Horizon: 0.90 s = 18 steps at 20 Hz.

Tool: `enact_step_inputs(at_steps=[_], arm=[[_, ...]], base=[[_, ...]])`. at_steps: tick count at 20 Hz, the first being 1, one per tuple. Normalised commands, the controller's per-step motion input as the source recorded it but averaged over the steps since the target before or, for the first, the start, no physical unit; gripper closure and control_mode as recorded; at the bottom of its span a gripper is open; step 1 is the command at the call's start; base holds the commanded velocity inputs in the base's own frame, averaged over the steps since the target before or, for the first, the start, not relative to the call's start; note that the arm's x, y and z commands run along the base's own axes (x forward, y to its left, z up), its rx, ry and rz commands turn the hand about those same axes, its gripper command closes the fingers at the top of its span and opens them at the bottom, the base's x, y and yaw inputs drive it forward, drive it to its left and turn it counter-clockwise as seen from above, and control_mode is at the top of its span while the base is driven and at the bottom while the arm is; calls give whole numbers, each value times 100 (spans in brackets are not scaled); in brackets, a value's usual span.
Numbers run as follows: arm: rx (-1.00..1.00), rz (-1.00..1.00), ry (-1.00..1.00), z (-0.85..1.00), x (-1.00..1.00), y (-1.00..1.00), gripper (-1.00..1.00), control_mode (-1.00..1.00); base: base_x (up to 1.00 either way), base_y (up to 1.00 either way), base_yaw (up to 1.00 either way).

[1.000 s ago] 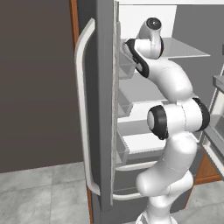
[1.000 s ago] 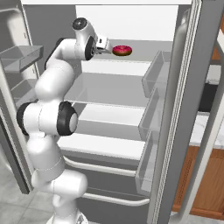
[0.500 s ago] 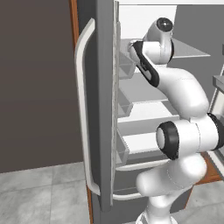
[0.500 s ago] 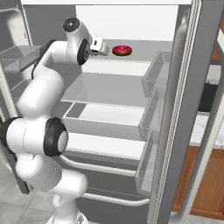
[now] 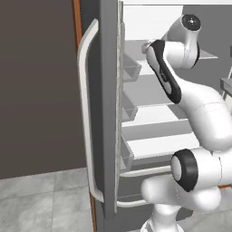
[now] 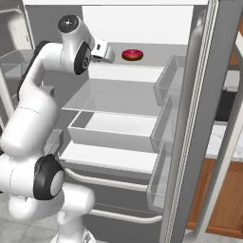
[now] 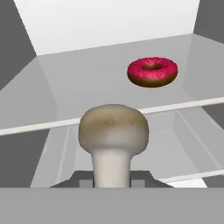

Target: Pick mushroom from the fridge and place it on the plate on the counter.

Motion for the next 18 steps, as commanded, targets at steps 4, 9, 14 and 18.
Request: enact_step_inputs(at_steps=[4,9,14,18], arm=[[0,0,0,11,-100,0,100,-100],[0,0,0,0,-100,0,100,-100],[0,0,6,0,-100,0,100,-100],[0,0,36,-1,-100,-2,100,-100]], base=[[0,0,0],[0,0,0],[0,0,0],[0,0,0]])
